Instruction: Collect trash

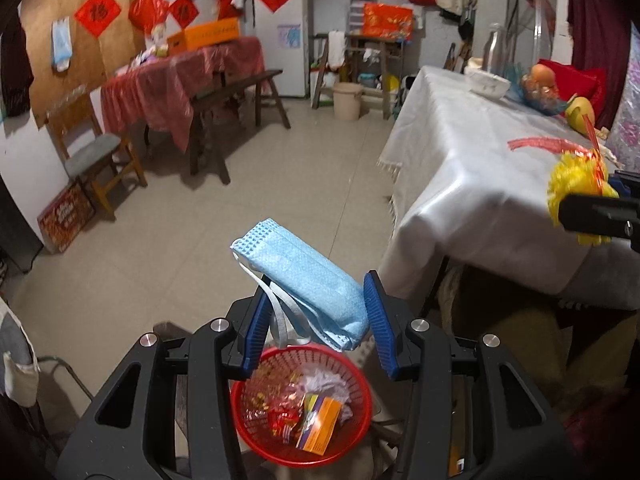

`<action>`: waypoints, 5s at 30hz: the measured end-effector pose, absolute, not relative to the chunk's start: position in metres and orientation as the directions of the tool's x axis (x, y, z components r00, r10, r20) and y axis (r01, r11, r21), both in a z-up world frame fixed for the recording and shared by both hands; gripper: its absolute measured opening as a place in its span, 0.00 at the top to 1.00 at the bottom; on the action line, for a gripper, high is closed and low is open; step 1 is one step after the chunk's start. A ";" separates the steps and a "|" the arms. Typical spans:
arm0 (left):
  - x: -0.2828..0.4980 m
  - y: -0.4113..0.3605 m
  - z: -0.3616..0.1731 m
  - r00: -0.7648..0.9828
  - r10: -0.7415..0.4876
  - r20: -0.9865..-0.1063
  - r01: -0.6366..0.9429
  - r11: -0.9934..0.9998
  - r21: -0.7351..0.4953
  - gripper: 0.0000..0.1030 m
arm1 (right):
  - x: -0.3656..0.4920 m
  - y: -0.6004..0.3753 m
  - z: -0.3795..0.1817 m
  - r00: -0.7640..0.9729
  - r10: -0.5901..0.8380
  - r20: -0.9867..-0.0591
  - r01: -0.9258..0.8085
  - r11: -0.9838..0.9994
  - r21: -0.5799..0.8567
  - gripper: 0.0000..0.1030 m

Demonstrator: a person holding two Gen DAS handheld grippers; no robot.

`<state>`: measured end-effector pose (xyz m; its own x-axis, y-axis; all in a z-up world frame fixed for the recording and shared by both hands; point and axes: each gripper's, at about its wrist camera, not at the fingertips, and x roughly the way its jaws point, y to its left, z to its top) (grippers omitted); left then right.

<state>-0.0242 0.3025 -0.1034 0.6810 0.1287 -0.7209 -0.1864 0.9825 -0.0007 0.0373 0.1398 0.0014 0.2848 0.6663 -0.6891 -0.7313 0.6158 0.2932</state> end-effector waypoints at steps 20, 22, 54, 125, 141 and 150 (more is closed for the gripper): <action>-0.022 0.344 -0.235 0.413 0.004 -0.911 -0.236 0.966 -0.103 0.30 | 0.020 0.208 -0.058 0.106 0.592 -0.799 -0.753 0.573 0.324 0.58; -0.023 0.343 -0.238 0.411 0.005 -0.912 -0.231 0.968 -0.099 0.16 | 0.020 0.211 -0.067 0.084 0.583 -0.808 -0.752 0.569 0.332 0.58; -0.056 0.414 -0.199 0.354 0.256 -0.900 -0.461 0.884 0.071 0.07 | 0.007 0.280 -0.111 -0.068 0.523 -0.850 -0.804 0.476 0.357 0.39; -0.108 0.322 -0.189 0.353 0.275 -0.894 -0.360 0.922 0.141 0.07 | -0.041 0.242 -0.110 0.040 0.445 -0.894 -0.795 0.556 0.241 0.20; -0.108 0.320 -0.187 0.358 0.275 -0.892 -0.361 0.922 0.140 0.07 | -0.044 0.245 -0.106 0.048 0.450 -0.892 -0.806 0.545 0.231 0.20; -0.108 0.319 -0.187 0.358 0.274 -0.893 -0.361 0.922 0.139 0.07 | -0.044 0.245 -0.106 0.049 0.450 -0.892 -0.806 0.545 0.231 0.20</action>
